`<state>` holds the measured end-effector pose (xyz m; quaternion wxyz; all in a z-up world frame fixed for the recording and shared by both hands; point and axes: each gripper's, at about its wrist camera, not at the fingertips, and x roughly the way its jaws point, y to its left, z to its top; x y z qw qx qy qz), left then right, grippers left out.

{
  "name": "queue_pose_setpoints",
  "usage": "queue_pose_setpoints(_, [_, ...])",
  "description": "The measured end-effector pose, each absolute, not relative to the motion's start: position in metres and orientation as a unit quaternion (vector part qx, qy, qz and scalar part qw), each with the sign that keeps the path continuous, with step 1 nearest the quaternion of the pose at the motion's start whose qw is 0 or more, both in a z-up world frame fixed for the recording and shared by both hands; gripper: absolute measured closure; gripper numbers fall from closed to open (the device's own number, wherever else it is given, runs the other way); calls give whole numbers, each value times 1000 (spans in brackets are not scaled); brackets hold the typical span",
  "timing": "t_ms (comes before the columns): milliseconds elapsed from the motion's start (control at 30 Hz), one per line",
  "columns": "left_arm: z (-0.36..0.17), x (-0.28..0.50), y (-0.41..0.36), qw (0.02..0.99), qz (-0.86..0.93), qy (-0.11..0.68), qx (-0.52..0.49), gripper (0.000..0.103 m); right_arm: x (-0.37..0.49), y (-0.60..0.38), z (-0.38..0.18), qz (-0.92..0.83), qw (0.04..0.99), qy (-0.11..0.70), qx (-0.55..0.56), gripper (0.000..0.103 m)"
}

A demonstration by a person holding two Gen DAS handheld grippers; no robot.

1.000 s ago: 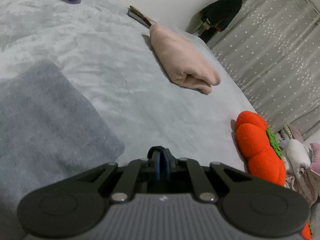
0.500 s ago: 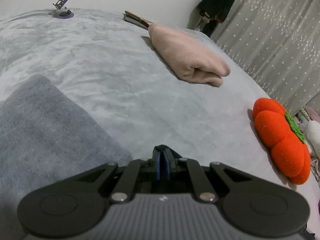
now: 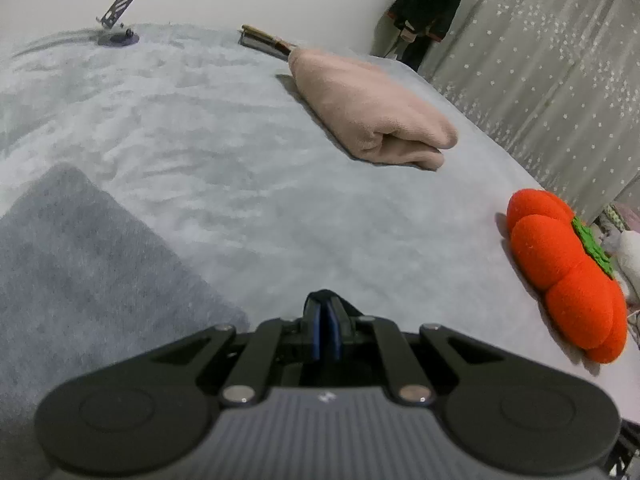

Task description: Fold clothes

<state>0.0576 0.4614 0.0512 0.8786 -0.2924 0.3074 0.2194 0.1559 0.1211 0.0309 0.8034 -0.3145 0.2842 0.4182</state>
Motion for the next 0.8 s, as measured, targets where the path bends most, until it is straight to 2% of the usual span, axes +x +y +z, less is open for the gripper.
queue_pose_setpoints(33, [52, 58, 461, 879, 220, 307, -290, 97, 158, 122, 31, 423, 802, 287, -310, 62])
queue_pose_setpoints(100, [52, 58, 459, 880, 221, 307, -286, 97, 159, 124, 29, 436, 793, 292, -309, 77])
queue_pose_setpoints(267, [52, 61, 456, 881, 224, 311, -278, 97, 157, 128, 25, 456, 779, 294, -315, 95])
queue_pose_setpoints(633, [56, 65, 454, 884, 228, 305, -270, 97, 153, 121, 40, 415, 824, 222, -316, 98])
queue_pose_setpoints(800, [49, 74, 451, 884, 238, 315, -249, 96, 160, 128, 30, 402, 826, 234, -319, 97])
